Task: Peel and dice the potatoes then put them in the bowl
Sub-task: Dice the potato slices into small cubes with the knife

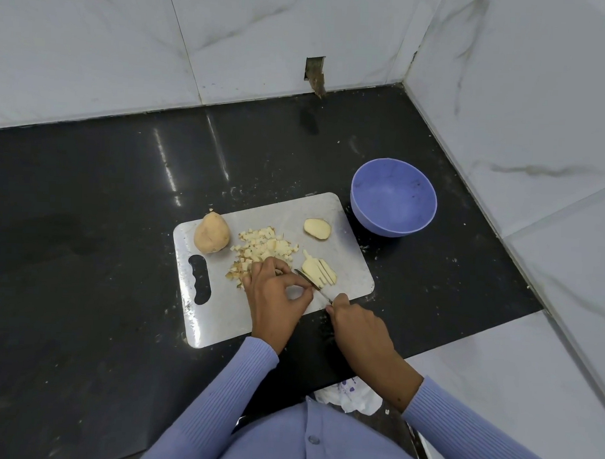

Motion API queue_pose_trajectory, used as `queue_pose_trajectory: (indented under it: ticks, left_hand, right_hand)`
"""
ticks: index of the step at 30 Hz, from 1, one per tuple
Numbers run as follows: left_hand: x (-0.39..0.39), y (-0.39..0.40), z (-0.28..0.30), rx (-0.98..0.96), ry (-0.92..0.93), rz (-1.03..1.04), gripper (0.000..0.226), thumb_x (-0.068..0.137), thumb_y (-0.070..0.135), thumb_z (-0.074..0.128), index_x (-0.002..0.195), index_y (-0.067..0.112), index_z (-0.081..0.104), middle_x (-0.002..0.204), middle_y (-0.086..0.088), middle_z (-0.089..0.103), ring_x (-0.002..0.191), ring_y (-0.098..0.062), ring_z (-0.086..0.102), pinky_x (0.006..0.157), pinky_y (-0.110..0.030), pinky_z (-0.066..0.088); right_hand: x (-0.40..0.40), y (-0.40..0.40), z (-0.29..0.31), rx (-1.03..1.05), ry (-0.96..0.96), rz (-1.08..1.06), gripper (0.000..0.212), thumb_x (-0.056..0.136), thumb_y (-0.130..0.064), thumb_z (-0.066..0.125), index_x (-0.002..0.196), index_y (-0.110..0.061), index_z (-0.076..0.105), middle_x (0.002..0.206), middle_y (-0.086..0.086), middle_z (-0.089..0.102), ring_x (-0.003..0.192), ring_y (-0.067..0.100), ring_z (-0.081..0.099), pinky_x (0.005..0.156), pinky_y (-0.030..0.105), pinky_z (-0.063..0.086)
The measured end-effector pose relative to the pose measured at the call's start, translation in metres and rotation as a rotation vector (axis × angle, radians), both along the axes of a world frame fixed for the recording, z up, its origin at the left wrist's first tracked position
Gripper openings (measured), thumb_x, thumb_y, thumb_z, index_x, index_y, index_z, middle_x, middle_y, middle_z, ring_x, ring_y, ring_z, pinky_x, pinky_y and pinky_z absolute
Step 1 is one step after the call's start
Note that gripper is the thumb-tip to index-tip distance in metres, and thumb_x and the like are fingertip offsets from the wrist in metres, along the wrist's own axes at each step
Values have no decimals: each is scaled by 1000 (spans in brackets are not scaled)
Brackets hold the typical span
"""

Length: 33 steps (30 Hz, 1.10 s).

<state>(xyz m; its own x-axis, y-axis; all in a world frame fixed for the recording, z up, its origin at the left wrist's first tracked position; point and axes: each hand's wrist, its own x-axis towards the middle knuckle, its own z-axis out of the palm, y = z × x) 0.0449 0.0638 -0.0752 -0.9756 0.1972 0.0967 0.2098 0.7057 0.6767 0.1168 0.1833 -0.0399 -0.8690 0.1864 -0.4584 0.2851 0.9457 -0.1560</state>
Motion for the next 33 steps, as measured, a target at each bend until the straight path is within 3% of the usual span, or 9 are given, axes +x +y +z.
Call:
queue_pose_trajectory:
  ticks: [9, 14, 23, 33]
  left_hand:
    - [4, 2, -2, 18, 5, 55, 14, 60, 19, 84, 64, 28, 74, 84, 5, 54, 88, -12, 39, 77, -24, 15]
    - [0, 2, -4, -10, 14, 70, 12, 64, 20, 84, 66, 28, 75, 86, 6, 55, 88, -16, 44, 75, -24, 14]
    - [10, 9, -3, 53, -6, 48, 12, 61, 25, 85, 68, 28, 76, 81, 11, 52, 83, -8, 38, 75, -25, 16]
    - [14, 11, -5, 7, 63, 43, 11, 61, 20, 83, 66, 27, 75, 82, 7, 55, 82, -15, 43, 74, -25, 15]
  right_hand:
    - [1, 3, 0, -13, -3, 5, 22, 104, -25, 30, 115, -10, 42, 100, 9, 63, 90, 26, 64, 74, 36, 49]
    - [6, 10, 7, -8, -30, 0, 21, 104, -24, 31, 115, -9, 41, 99, 9, 63, 88, 26, 64, 68, 35, 44]
    - [6, 12, 8, -32, -2, -7, 28, 105, -28, 26, 113, -8, 43, 102, 12, 63, 91, 32, 62, 67, 35, 37]
    - [8, 12, 9, -22, 27, 26, 28, 105, -29, 25, 114, -8, 43, 100, 10, 63, 88, 28, 63, 65, 33, 38]
